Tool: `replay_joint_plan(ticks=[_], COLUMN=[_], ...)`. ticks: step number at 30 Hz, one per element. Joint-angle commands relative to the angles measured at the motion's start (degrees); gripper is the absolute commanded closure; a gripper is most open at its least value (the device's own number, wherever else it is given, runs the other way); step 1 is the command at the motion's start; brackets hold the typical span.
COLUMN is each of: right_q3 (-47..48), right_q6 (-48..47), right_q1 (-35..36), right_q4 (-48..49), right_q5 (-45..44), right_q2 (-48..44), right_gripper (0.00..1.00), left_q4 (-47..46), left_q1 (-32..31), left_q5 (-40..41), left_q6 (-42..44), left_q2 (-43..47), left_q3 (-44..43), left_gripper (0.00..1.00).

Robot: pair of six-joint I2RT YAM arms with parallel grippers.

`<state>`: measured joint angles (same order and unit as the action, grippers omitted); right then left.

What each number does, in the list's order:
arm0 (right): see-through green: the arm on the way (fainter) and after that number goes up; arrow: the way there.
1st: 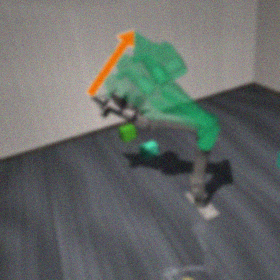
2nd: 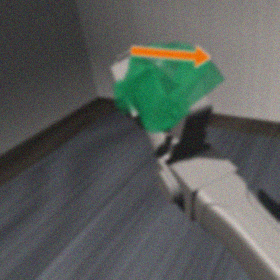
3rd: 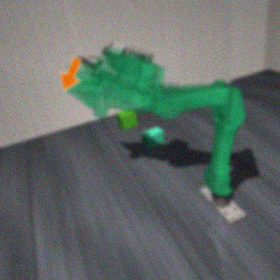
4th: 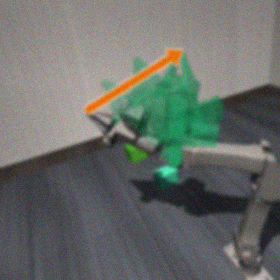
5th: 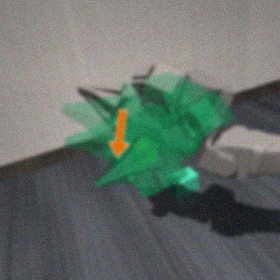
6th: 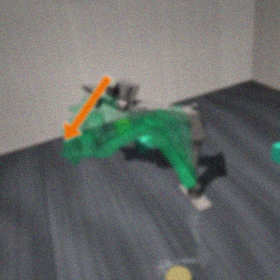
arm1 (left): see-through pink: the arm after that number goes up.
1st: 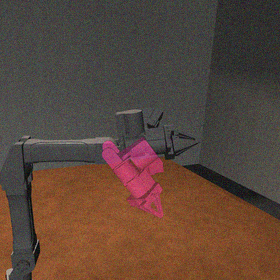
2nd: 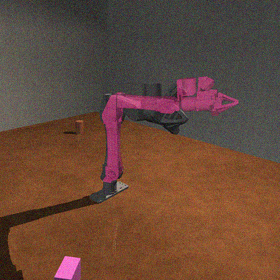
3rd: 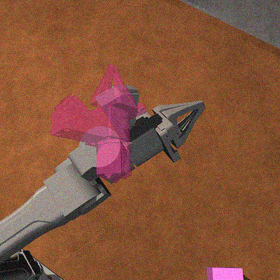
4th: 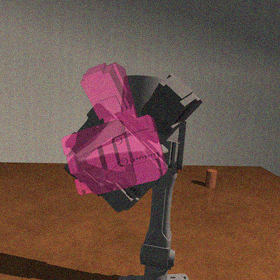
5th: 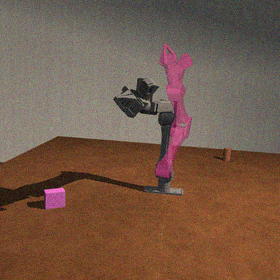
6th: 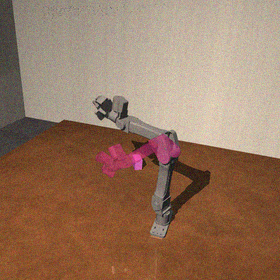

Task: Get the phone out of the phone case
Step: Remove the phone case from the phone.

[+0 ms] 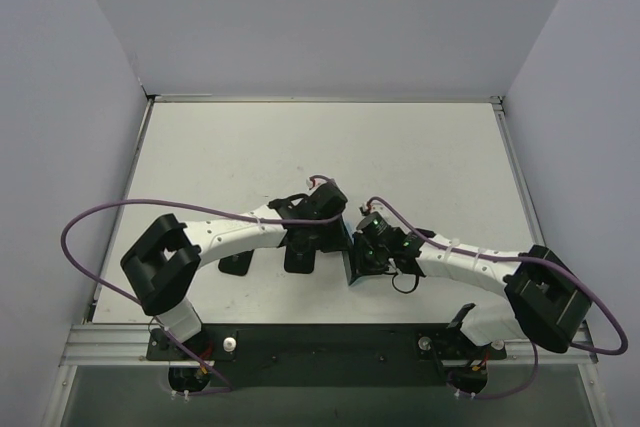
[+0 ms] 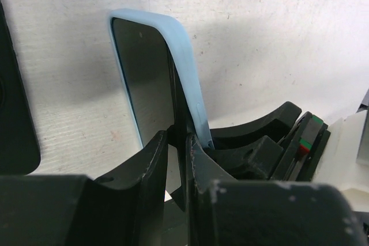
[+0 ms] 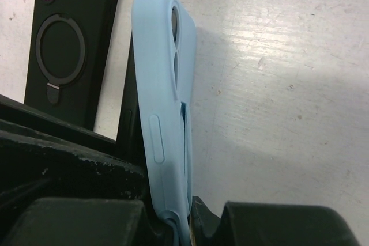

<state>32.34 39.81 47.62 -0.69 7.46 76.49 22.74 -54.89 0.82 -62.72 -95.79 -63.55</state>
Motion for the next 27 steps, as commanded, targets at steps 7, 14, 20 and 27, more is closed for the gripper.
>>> replay_joint_plan(ticks=[7, 14, 20, 27], right_q3=[6.4, 9.9, 17.1, 25.9], right_q6=[17.1, 20.7, 21.8, 22.2], right_q1=[-0.8, -4.3, -7.4, -7.8], right_q4=[-24.1, -27.3, -36.8, -46.4], right_q5=[-14.8, -7.9, -4.3, -1.9], right_q2=[-1.7, 0.2, 1.6, 5.2], right_gripper=[1.0, 1.0, 1.0, 1.0], left_q4=[0.7, -18.0, -32.2, -36.3], left_q1=[3.8, 4.7, 1.6, -4.1], left_q5=[0.7, -2.2, 0.4, 4.0], left_q6=[7.9, 10.9, 16.0, 25.1], left_q2=[8.8, 22.3, 38.4, 39.9], left_q3=[12.9, 28.4, 39.5, 39.6], left_gripper=[0.35, 0.21, 0.22, 0.22])
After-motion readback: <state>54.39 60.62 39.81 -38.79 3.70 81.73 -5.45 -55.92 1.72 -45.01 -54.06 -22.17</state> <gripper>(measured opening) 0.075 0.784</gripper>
